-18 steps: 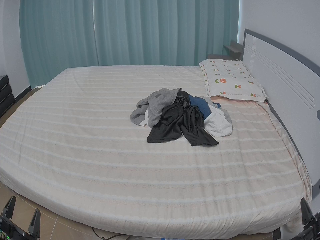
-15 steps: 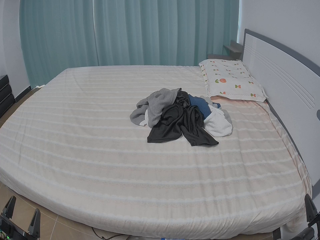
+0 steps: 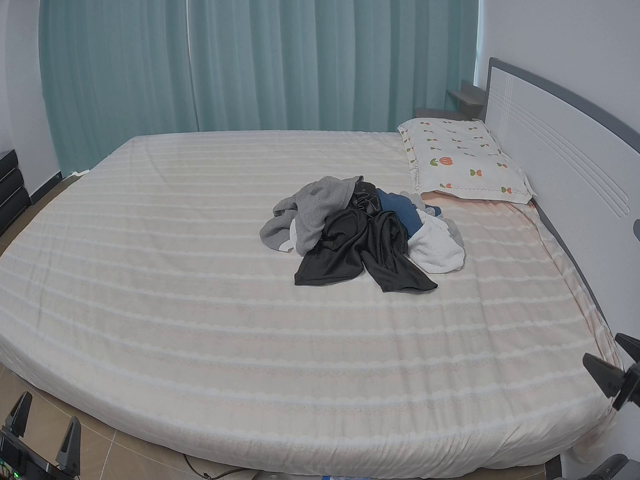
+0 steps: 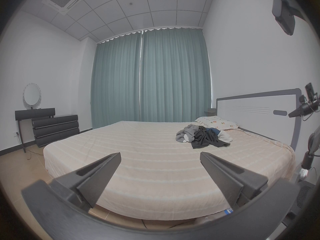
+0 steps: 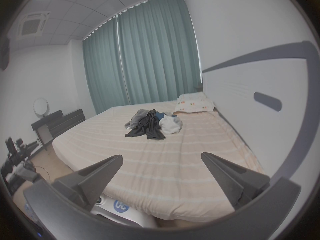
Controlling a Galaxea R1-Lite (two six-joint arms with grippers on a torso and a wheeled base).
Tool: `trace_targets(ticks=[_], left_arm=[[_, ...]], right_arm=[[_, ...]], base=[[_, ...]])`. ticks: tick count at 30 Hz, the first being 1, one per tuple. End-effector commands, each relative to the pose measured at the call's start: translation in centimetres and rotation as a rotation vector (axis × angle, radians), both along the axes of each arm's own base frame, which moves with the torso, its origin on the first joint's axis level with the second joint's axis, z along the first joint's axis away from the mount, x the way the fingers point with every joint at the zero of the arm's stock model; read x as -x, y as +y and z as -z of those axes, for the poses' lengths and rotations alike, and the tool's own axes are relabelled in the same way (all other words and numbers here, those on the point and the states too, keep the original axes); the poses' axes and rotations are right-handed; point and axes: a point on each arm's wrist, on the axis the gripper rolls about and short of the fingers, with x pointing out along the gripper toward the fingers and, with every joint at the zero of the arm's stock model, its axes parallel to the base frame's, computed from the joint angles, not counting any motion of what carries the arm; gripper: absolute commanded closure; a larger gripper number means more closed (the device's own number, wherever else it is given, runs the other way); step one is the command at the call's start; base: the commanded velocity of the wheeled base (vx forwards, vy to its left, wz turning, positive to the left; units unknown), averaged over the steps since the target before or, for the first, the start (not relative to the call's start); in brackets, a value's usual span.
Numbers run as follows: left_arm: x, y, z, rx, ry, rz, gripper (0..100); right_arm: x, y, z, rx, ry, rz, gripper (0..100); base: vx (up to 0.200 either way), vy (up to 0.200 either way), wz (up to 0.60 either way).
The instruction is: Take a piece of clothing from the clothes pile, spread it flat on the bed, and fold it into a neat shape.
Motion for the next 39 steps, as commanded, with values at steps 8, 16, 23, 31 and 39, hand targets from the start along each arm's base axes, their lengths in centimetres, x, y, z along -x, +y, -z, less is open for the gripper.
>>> trace_targets(ticks=[8, 16, 23, 31, 39], left_arm=[[0.0, 0.0, 0.5, 0.0, 0.001, 0.0, 0], [0.0, 0.0, 0.5, 0.0, 0.001, -0.002, 0], [0.0, 0.0, 0.5, 0.0, 0.001, 0.0, 0], [0.0, 0.0, 0.5, 0.0, 0.001, -0.002, 0], [0.0, 0.0, 0.5, 0.0, 0.001, 0.0, 0]], right_arm=[[-21.7, 6.1, 3.6, -0.119, 0.302, 0.002, 0], [-30.9, 9.9, 9.1, -0.184, 0.332, 0.109, 0], [-36.6, 11.3, 13.8, -0.215, 0.342, 0.133, 0], [-39.1, 12.3, 16.9, -0.24, 0.344, 0.138, 0], [-41.2, 12.6, 17.4, -0.251, 0.344, 0.148, 0]], base=[[0.0, 0.0, 0.0], [0.0, 0.0, 0.0], [0.0, 0.0, 0.0], [0.0, 0.0, 0.0], [0.0, 0.0, 0.0]])
